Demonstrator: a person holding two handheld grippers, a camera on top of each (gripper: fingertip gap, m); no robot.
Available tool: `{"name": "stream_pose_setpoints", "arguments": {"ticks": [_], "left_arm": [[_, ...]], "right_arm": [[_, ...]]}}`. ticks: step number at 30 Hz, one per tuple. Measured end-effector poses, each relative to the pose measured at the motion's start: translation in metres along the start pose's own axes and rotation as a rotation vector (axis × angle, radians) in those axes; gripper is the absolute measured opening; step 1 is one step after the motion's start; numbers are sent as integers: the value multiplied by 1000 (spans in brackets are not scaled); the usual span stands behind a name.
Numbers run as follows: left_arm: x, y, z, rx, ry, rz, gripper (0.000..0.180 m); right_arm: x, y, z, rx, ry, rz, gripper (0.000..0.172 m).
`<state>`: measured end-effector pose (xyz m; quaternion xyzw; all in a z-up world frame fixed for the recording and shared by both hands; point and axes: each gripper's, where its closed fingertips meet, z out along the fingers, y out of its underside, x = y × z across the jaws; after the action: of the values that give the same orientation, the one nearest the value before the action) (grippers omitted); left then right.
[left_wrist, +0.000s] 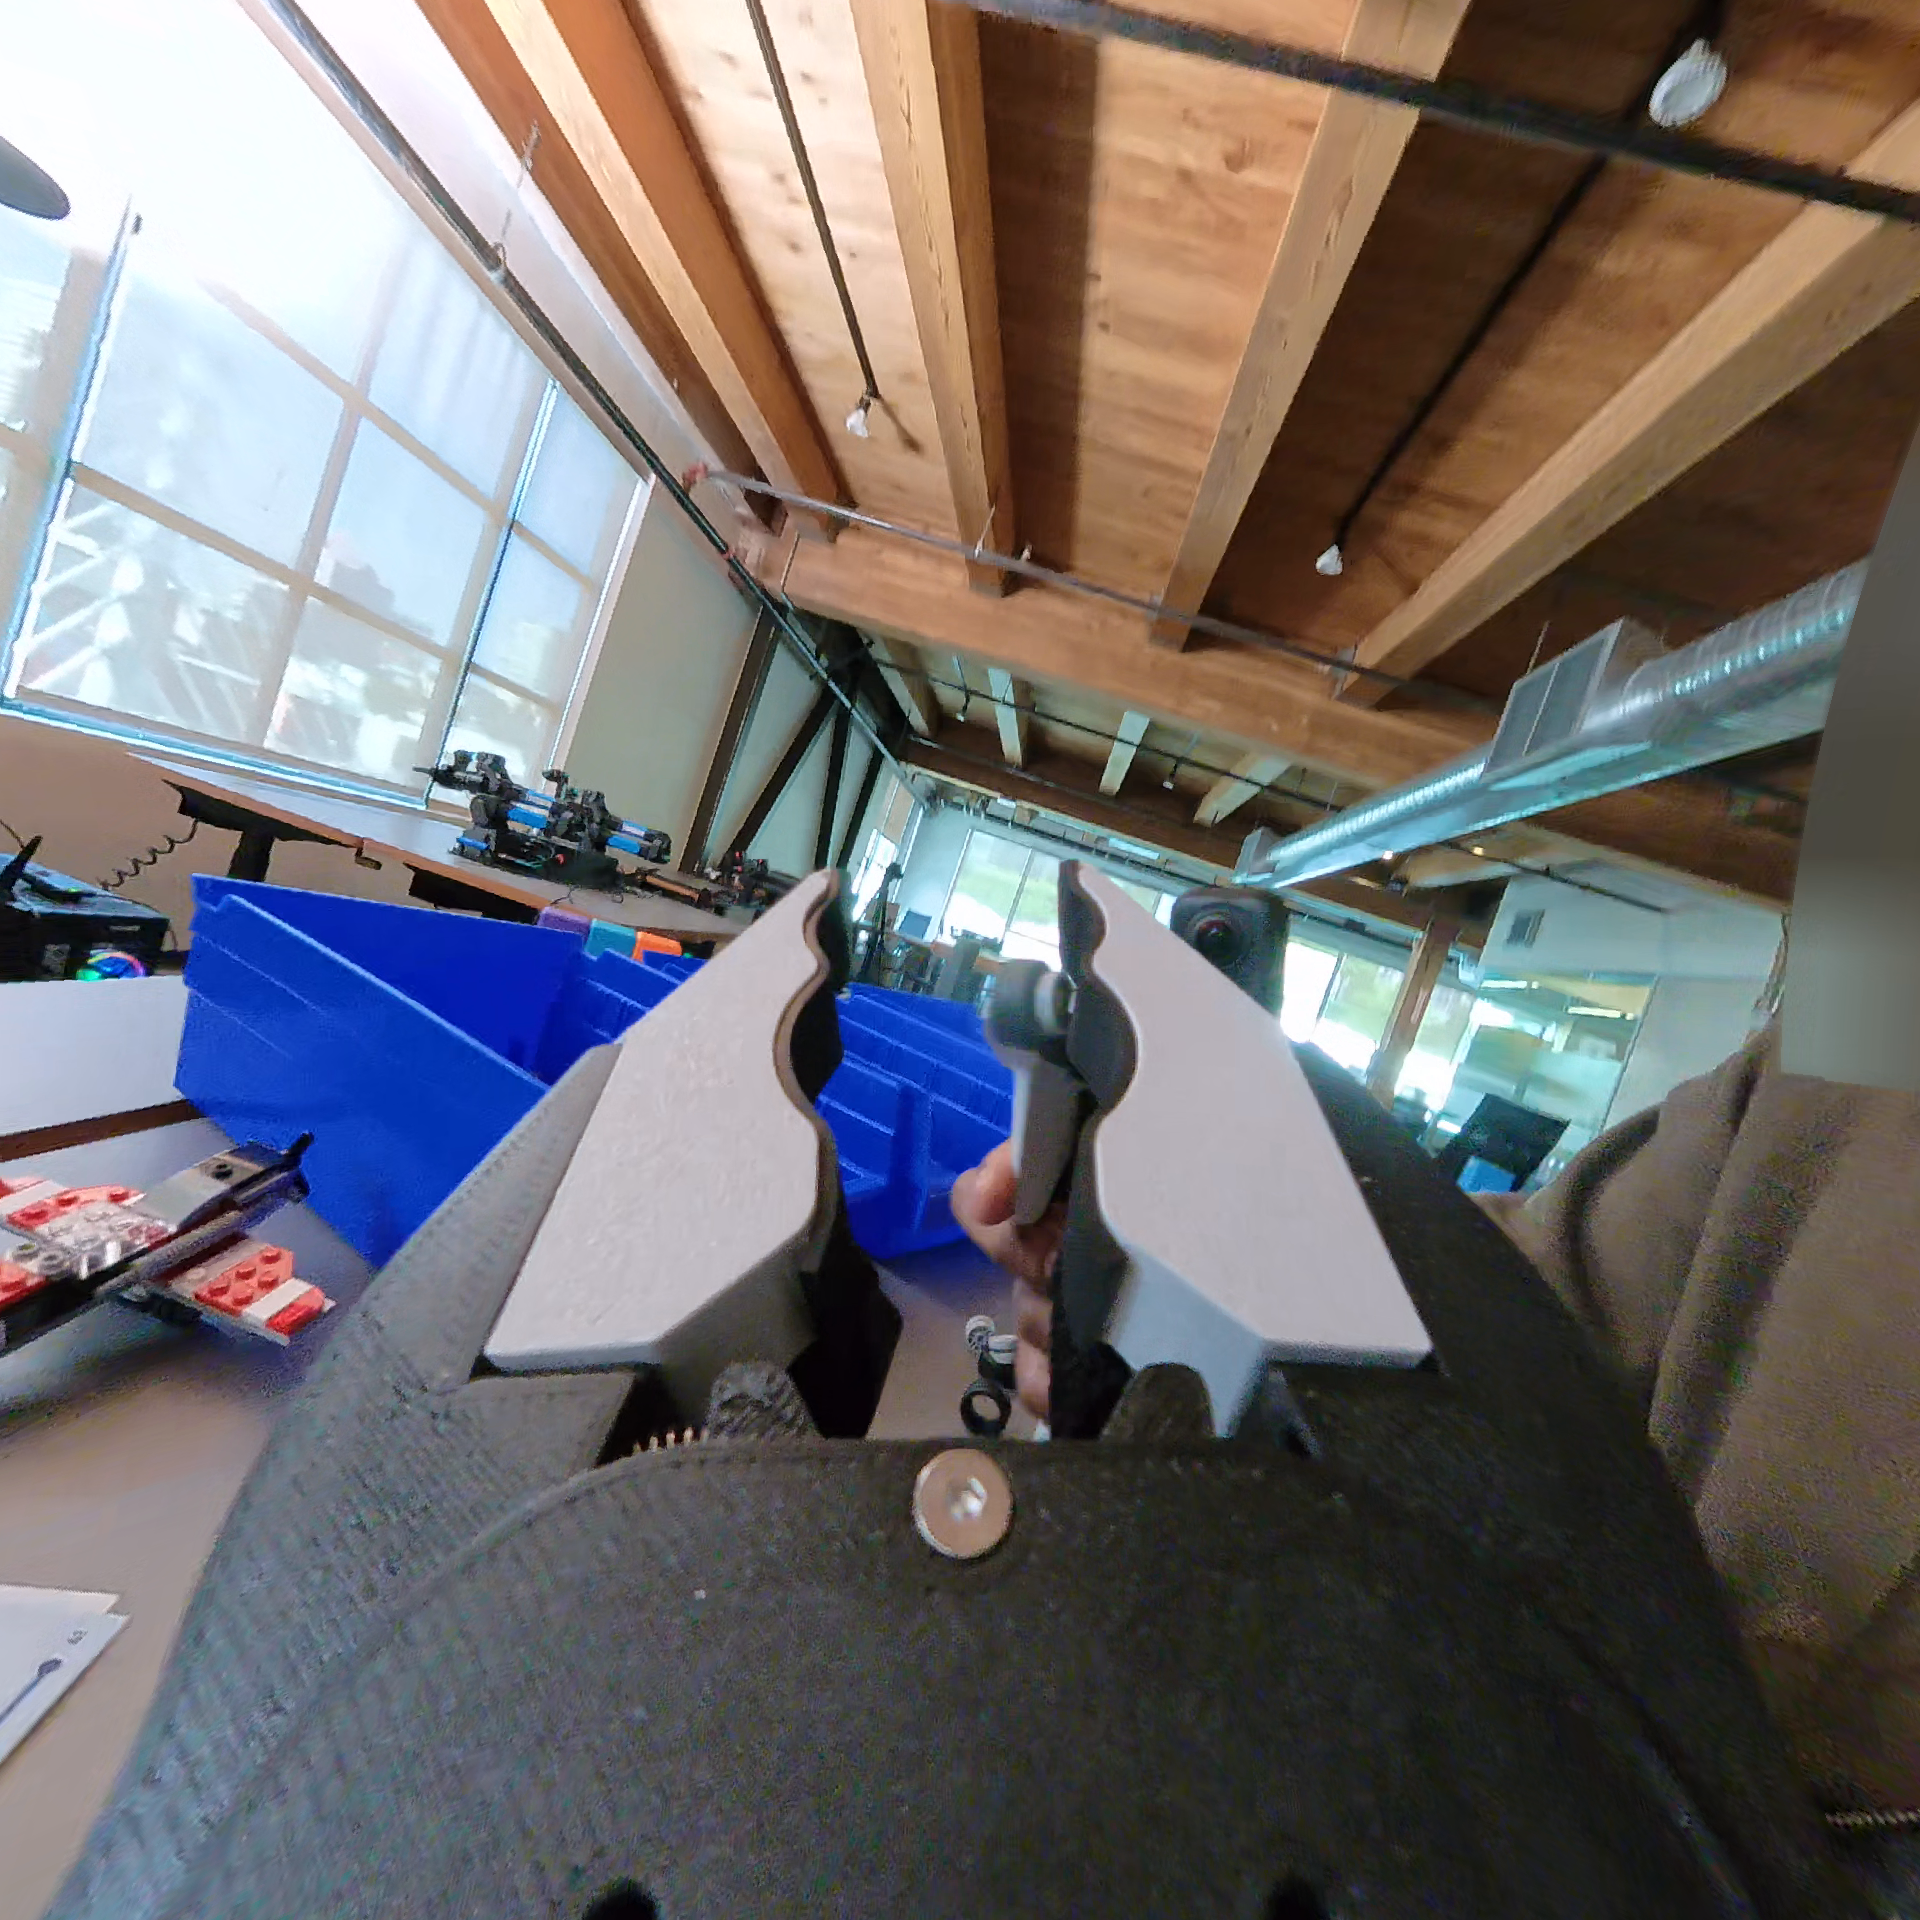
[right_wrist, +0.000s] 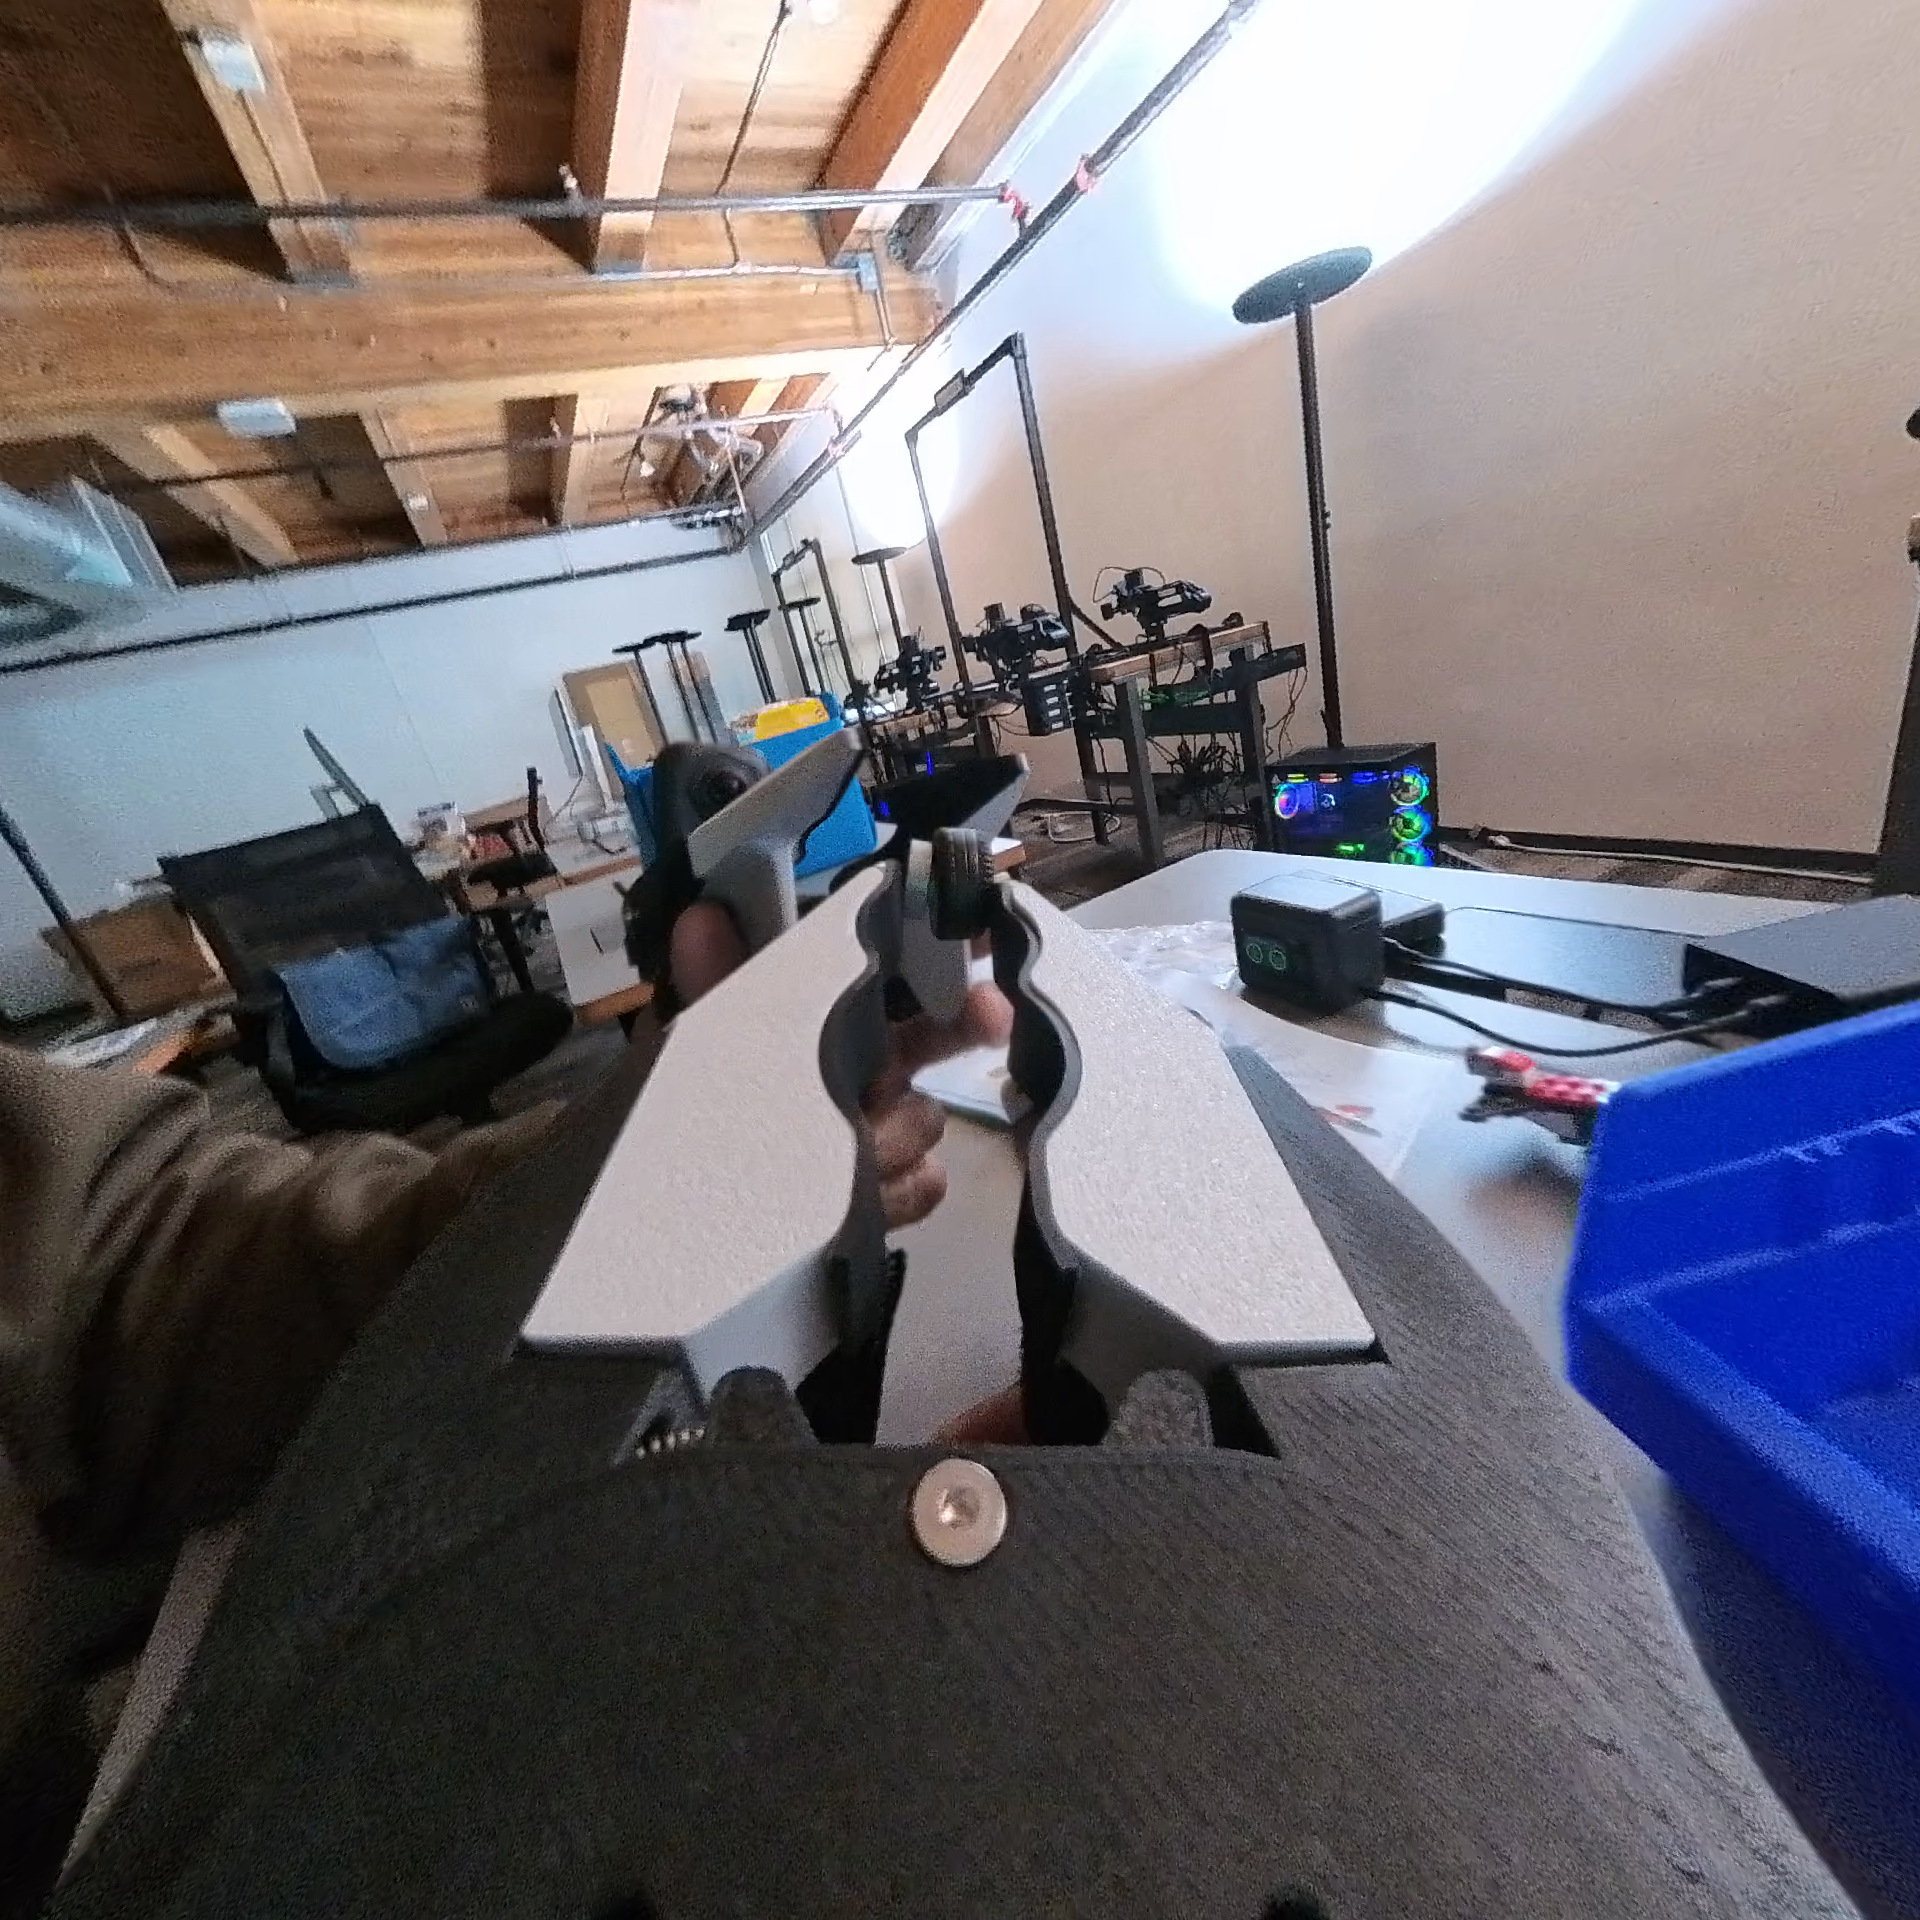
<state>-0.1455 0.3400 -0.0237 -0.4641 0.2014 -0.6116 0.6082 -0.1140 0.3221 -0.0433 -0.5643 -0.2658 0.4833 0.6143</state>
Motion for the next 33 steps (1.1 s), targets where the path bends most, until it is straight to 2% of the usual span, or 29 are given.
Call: {"name": "stream_pose_setpoints", "arguments": {"ticks": [3, 7, 12, 16, 21, 27, 33], "left_arm": [[-2, 2, -16, 27, -24, 18, 41], [-8, 2, -23, 22, -41, 12, 41], [-11, 24, -15, -65, -27, 48, 42], [-14, 34, -13, -107, -21, 49, 43], [-5, 32, -24, -112, -3, 13, 44], [14, 30, -28, -214, 50, 78, 45], [28, 44, -35, -324, 132, 110, 43]], "right_arm": [[-2, 14, 22, 33, 21, 53, 17], [-19, 34, 23, 33, -6, -11, 17], [-17, 19, 17, 106, -25, -48, 16], [-3, 20, 8, 104, -8, -19, 16], [4, 20, -1, 100, 7, -51, 16], [1, 28, 0, 66, -13, -81, 17], [-9, 32, 3, 30, -57, -109, 16]]}}
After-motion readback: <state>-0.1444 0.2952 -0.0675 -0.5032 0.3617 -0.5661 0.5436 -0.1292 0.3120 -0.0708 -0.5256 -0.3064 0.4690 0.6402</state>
